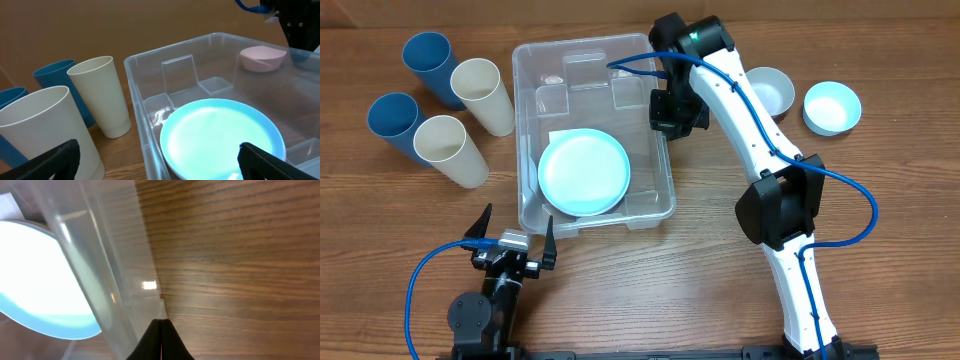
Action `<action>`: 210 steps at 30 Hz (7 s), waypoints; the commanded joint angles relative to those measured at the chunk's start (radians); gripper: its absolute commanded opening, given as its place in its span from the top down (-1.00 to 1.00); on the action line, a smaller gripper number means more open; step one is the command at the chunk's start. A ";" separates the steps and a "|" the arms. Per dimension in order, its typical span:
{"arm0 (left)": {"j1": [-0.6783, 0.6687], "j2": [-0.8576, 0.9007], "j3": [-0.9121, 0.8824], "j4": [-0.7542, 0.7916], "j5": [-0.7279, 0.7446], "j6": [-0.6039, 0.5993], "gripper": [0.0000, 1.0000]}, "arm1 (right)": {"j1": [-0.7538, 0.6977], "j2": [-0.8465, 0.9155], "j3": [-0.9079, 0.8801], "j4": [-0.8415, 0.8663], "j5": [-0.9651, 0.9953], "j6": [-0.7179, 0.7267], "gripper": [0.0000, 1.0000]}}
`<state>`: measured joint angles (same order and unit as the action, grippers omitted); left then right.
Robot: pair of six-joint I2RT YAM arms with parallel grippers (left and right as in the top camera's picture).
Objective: Pack container
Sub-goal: 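Move the right gripper to the pink bowl, then grasp the pink bowl rim with the right gripper and lift, then place the pink bowl in the back of the bin and release, then grasp the grey bowl rim with the right gripper and lift, then stack the grey bowl into the pink bowl in the bin, then move the right gripper to the light-blue bowl, grasp and lift it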
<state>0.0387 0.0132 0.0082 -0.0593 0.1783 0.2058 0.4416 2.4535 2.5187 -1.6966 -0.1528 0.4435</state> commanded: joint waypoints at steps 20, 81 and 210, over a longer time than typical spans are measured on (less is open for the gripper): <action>-0.006 -0.009 -0.003 0.000 -0.002 0.000 -1.00 | -0.257 -0.004 -0.064 0.453 0.134 0.127 0.22; -0.006 -0.009 -0.003 0.000 -0.002 0.000 -1.00 | 0.105 0.099 -0.093 0.744 0.336 -0.152 0.93; -0.006 -0.009 -0.003 0.000 -0.002 0.000 -1.00 | -0.411 -0.084 0.406 0.003 0.268 0.179 -0.12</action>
<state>0.0387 0.0132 0.0082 -0.0597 0.1787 0.2058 0.1471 2.3894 2.9295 -1.6798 0.1455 0.5739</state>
